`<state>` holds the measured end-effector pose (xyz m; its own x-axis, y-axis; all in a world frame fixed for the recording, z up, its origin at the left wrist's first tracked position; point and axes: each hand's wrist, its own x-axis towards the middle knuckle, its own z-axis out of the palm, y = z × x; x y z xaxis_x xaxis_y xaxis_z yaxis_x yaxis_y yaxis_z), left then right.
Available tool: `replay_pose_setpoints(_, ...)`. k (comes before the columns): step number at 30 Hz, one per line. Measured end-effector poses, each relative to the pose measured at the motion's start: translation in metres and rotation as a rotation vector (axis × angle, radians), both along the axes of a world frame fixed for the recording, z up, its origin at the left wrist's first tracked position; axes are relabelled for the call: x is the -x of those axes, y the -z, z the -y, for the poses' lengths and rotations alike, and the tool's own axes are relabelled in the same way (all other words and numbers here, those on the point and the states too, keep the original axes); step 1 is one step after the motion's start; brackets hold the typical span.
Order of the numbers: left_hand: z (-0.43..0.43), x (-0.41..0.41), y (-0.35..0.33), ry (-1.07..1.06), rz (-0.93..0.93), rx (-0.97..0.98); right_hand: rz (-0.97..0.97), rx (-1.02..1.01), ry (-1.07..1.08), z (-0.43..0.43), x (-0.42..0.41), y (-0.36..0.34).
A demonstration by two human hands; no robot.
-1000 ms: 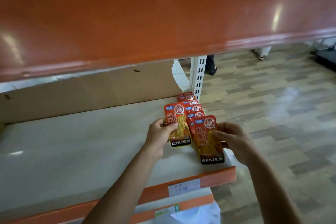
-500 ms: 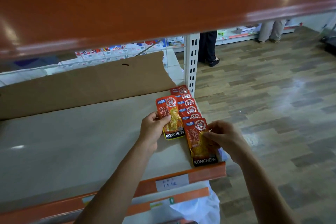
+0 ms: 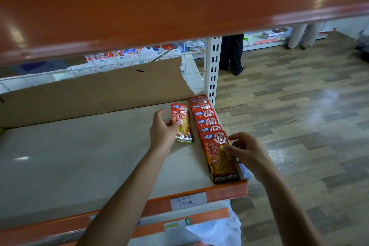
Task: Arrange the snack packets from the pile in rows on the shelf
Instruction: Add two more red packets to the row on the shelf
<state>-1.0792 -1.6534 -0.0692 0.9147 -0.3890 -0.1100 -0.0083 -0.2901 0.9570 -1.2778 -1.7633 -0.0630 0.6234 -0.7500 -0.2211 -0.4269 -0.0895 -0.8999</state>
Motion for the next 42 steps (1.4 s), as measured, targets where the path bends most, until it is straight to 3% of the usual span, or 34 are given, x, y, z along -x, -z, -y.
replay_pose_setpoints(7, 0.002, -0.003, 0.006, 0.223, 0.384, -0.38, -0.016, 0.302, 0.09, -0.005, -0.004, -0.001)
replay_pose_setpoints(18, 0.026, -0.015, 0.0, 0.243, 0.515, -0.57, -0.011, 0.751, -0.016, -0.025, -0.032, -0.004)
replay_pose_setpoints(31, 0.02, -0.016, -0.003, 0.231, 0.616, -0.665, 0.021, 0.843, -0.127, -0.044, -0.044, 0.005)
replay_pose_setpoints(35, -0.013, -0.004, -0.004, 0.247, 0.626, -0.597, 0.044, 0.887, -0.13, -0.056, -0.055, 0.001)
replay_pose_setpoints(42, -0.1, -0.008, -0.009, 0.24, 0.717, -0.667, 0.046, 0.814, -0.259, -0.115, -0.102, 0.0)
